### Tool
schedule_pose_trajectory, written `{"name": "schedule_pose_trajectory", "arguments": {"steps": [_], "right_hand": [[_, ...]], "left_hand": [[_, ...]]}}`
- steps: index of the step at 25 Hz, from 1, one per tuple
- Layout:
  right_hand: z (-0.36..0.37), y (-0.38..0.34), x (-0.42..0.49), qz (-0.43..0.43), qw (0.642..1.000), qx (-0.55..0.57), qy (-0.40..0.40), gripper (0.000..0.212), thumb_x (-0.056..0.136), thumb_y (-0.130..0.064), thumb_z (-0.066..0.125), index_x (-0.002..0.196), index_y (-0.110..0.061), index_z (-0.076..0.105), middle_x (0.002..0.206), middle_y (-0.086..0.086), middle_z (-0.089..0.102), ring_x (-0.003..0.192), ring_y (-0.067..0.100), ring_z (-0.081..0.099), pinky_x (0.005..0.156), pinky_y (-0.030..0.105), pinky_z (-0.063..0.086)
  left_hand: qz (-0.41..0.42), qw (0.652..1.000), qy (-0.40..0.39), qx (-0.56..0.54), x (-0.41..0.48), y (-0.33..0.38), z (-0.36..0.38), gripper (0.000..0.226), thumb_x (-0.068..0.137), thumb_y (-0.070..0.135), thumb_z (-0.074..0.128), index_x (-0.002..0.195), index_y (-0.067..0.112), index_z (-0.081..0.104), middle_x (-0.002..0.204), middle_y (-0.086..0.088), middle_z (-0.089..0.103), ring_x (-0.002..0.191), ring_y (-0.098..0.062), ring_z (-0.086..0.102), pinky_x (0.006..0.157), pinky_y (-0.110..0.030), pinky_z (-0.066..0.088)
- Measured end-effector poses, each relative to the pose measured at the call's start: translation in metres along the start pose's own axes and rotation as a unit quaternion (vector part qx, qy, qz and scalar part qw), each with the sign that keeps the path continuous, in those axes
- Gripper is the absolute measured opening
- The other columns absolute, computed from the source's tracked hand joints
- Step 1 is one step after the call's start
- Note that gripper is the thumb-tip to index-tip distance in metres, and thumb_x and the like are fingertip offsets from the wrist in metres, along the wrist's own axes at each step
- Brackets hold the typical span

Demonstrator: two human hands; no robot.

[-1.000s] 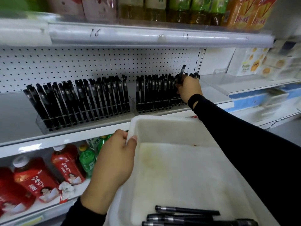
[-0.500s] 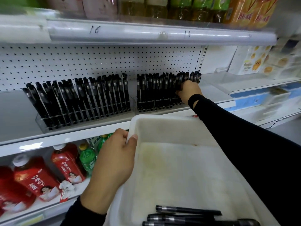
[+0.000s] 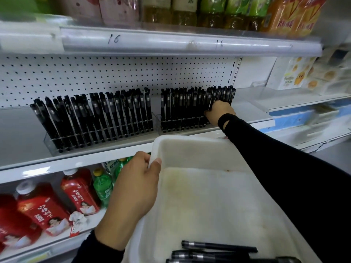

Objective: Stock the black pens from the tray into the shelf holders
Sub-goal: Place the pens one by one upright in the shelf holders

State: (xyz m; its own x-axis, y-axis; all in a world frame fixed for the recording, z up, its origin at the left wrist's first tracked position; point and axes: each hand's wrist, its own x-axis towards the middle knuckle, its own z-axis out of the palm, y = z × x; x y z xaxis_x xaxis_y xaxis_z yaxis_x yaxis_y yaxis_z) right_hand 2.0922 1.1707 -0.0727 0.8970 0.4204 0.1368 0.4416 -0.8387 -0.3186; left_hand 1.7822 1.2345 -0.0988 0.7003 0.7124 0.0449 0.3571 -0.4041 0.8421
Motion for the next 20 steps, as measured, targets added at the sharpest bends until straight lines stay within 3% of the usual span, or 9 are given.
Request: {"name": "schedule_pose_trajectory", "arguments": {"steps": [3,6,11,14,17,20], "right_hand": [[-0.016,0.004,-0.011,0.002,1.0,0.013,0.026,0.036,0.094,-0.032,0.061,0.069,-0.007,0.053,0.07,0.009,0.054,0.082,0.032,0.063,0.065,0.029,0.039],[-0.035,0.005,-0.042,-0.06,0.996,0.008,0.063,0.027,0.093,-0.031,0.061,0.081,-0.007,0.064,0.075,0.008,0.063,0.077,0.028,0.058,0.067,0.027,0.039],[-0.044,0.011,-0.115,-0.18,0.976,0.002,0.123,0.015,0.093,-0.032,0.06,0.085,-0.02,0.062,0.07,-0.006,0.061,0.07,0.018,0.053,0.064,0.027,0.034],[-0.042,0.019,-0.134,-0.201,0.974,-0.004,0.108,0.015,0.094,-0.032,0.06,0.084,-0.02,0.063,0.069,-0.005,0.059,0.069,0.019,0.055,0.063,0.027,0.035],[-0.046,0.016,-0.15,-0.249,0.965,0.008,0.08,0.015,0.093,-0.033,0.06,0.082,-0.024,0.062,0.062,-0.013,0.052,0.06,0.006,0.05,0.063,0.027,0.036],[-0.049,0.013,-0.176,-0.322,0.945,-0.006,-0.059,0.015,0.09,-0.041,0.065,0.081,-0.028,0.064,0.065,-0.015,0.058,0.064,0.005,0.056,0.067,0.029,0.047]], "left_hand": [[0.004,1.0,-0.005,-0.002,-0.001,-0.001,-0.001,0.023,0.099,0.041,0.048,0.091,0.022,0.059,0.081,0.0,0.069,0.075,-0.018,0.064,0.073,-0.041,0.054],[0.008,1.0,-0.004,0.005,0.0,-0.002,-0.003,0.024,0.099,0.041,0.048,0.094,0.02,0.06,0.083,0.0,0.068,0.078,-0.021,0.064,0.076,-0.045,0.054],[0.014,1.0,-0.001,0.02,-0.001,0.001,-0.001,0.026,0.099,0.039,0.048,0.091,0.019,0.06,0.082,0.001,0.066,0.076,-0.018,0.061,0.074,-0.041,0.052],[0.024,0.999,0.001,0.041,-0.004,0.003,0.001,0.027,0.099,0.039,0.048,0.092,0.016,0.061,0.082,0.0,0.065,0.077,-0.021,0.06,0.072,-0.039,0.05],[0.024,0.999,0.007,0.027,-0.006,0.002,0.0,0.029,0.099,0.04,0.048,0.092,0.014,0.061,0.086,-0.006,0.067,0.079,-0.027,0.063,0.077,-0.047,0.053],[0.017,1.0,0.009,0.024,-0.007,0.002,-0.002,0.029,0.099,0.04,0.049,0.092,0.015,0.061,0.086,-0.005,0.067,0.078,-0.027,0.063,0.077,-0.048,0.054]]}}
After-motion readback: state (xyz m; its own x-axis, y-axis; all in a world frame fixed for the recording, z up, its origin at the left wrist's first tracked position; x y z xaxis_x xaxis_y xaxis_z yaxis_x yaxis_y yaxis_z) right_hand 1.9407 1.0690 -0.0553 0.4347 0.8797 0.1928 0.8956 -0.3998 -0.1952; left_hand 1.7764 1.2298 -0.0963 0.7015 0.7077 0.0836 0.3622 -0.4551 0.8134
